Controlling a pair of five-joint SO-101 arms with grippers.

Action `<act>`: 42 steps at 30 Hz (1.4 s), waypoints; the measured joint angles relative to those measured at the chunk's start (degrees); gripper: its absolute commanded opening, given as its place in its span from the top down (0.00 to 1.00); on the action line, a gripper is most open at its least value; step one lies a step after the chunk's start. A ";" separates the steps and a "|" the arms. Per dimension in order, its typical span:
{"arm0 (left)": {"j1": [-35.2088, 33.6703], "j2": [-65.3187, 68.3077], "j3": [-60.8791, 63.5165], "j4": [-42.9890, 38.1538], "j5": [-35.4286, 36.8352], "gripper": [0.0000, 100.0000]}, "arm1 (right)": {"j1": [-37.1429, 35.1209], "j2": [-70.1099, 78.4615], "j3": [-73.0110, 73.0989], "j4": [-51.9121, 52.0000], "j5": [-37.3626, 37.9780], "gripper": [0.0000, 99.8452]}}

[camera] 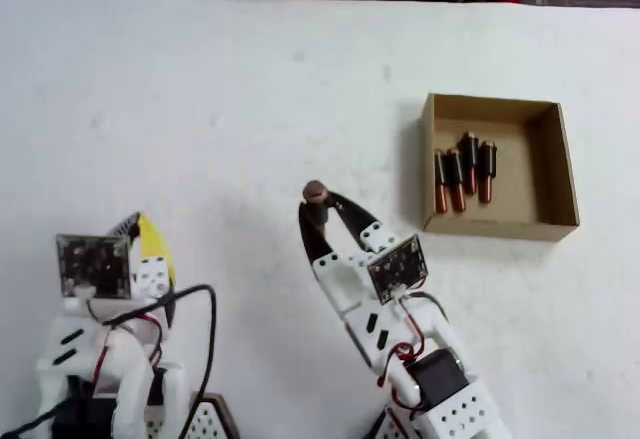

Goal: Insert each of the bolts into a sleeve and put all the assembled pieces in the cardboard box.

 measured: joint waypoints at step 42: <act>3.16 0.35 30.77 -2.81 -0.26 0.98 | 0.00 0.00 0.00 1.49 0.00 0.98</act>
